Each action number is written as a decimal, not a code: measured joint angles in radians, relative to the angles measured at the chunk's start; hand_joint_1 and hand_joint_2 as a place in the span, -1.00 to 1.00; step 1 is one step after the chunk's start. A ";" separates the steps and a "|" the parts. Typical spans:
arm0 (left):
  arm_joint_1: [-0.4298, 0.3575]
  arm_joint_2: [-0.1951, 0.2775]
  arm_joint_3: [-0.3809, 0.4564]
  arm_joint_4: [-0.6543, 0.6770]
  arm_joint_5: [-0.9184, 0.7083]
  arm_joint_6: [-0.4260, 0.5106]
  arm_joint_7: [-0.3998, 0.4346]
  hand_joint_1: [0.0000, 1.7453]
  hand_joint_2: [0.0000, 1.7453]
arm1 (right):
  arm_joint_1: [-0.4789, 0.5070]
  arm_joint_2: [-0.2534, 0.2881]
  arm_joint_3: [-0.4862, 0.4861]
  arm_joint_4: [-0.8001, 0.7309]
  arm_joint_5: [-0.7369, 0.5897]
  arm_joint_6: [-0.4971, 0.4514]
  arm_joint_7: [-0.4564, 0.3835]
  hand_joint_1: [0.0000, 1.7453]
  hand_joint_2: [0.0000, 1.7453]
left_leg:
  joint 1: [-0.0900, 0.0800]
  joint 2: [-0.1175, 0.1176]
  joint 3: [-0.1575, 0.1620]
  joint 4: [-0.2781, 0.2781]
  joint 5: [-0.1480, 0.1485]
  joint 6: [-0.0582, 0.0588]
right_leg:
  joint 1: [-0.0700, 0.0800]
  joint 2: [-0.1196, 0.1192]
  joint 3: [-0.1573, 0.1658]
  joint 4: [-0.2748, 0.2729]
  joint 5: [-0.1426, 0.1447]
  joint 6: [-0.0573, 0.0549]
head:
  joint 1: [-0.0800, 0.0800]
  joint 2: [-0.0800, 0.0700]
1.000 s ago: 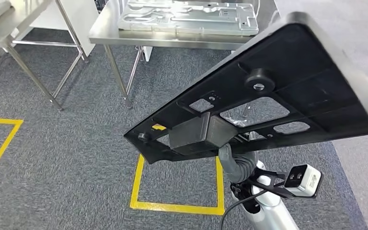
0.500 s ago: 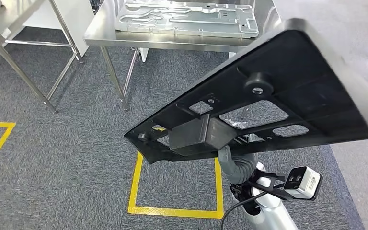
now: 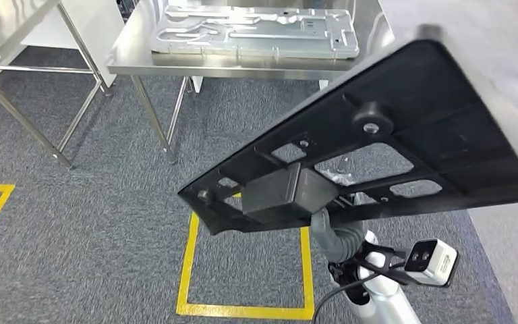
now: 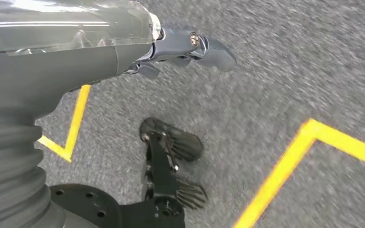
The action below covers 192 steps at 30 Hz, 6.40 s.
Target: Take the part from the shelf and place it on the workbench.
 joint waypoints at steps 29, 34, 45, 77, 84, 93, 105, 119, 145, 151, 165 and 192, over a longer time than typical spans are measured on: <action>-0.001 0.008 -0.007 0.000 -0.002 -0.002 -0.005 -1.00 1.00 | 0.023 0.018 -0.056 -0.039 -0.039 0.055 0.000 1.00 1.00 | -0.005 0.050 0.030 -0.033 -0.008 0.005 | 0.008 -0.031 -0.014 0.021 -0.009 0.006 | 0.000 0.000; 0.001 0.009 -0.007 0.000 -0.005 -0.005 -0.008 -1.00 1.00 | 0.018 0.027 -0.057 -0.044 -0.036 0.051 0.000 1.00 1.00 | 0.002 0.005 -0.083 0.175 -0.085 -0.012 | 0.005 -0.008 0.033 0.011 -0.034 -0.017 | 0.000 0.000; 0.005 0.017 -0.008 -0.001 -0.007 -0.006 -0.009 -1.00 1.00 | 0.021 0.028 -0.058 -0.051 -0.036 0.052 0.000 1.00 1.00 | -0.012 -0.004 -0.087 -0.024 0.084 0.037 | 0.011 0.018 0.145 0.023 -0.107 0.017 | 0.000 0.000; 0.002 0.013 -0.011 -0.001 0.000 0.000 -0.001 -1.00 1.00 | 0.023 0.052 -0.058 -0.041 -0.011 0.051 0.000 1.00 1.00 | -0.007 -0.015 -0.076 -0.034 0.095 0.040 | 0.001 0.016 0.099 0.056 -0.087 0.028 | 0.000 0.000; 0.002 0.008 -0.011 -0.001 0.000 0.000 -0.002 -1.00 1.00 | 0.023 0.052 -0.057 -0.027 -0.011 0.051 0.000 1.00 1.00 | -0.004 -0.019 -0.016 -0.042 0.048 0.045 | -0.011 0.009 -0.077 0.220 -0.136 0.047 | 0.000 0.000; -0.004 0.003 -0.011 -0.001 0.002 -0.001 -0.002 -1.00 1.00 | 0.020 0.053 -0.056 -0.023 -0.010 0.050 0.001 1.00 1.00 | -0.002 -0.017 0.031 0.014 -0.023 -0.003 | -0.004 0.007 0.014 0.010 -0.013 -0.008 | 0.002 0.000; 0.007 -0.008 -0.009 0.000 0.011 -0.007 -0.008 -1.00 1.00 | 0.015 0.051 -0.047 -0.015 0.015 0.018 0.001 1.00 1.00 | -0.009 -0.012 -0.144 0.003 0.109 0.014 | -0.001 0.012 0.148 0.007 -0.133 0.017 | 0.001 0.000; -0.003 -0.015 -0.014 0.001 -0.001 -0.050 -0.042 -1.00 1.00 | -0.492 -0.015 -0.225 0.441 0.578 -0.596 0.226 1.00 1.00 | -0.004 -0.031 -0.040 -0.018 0.040 0.026 | 0.005 0.007 -0.047 0.030 0.022 0.016 | 0.003 0.000; -0.042 -0.019 -0.065 0.001 -0.052 -0.080 -0.058 -1.00 1.00 | -0.853 0.265 0.279 1.392 1.651 -0.517 0.543 1.00 1.00 | 0.003 -0.023 -0.104 -0.046 0.122 0.029 | -0.013 0.009 -0.131 0.252 -0.084 0.041 | 0.004 0.000; -0.042 -0.022 -0.072 0.001 -0.054 -0.092 -0.079 -1.00 1.00 | -0.849 0.288 0.317 1.449 1.650 -0.438 0.571 1.00 1.00 | 0.000 -0.021 -0.100 -0.029 0.099 0.000 | -0.003 0.007 -0.030 0.022 0.012 0.014 | 0.004 0.000; -0.043 -0.029 -0.103 0.001 -0.082 -0.093 -0.088 -1.00 -1.00 | -0.807 0.273 0.296 1.521 1.579 -0.470 0.668 -1.00 -1.00 | 0.011 -0.018 -0.082 -0.024 0.085 -0.014 | -0.006 0.010 -0.007 0.014 0.011 0.016 | 0.004 0.000; -0.008 -0.036 -0.113 0.002 -0.035 -0.089 -0.106 -1.00 -1.00 | -0.508 0.110 -0.180 0.735 0.522 -0.475 0.108 -1.00 -1.00 | 0.015 -0.015 -0.171 0.146 0.044 -0.026 | -0.010 -0.006 0.016 0.001 -0.002 0.004 | 0.004 0.000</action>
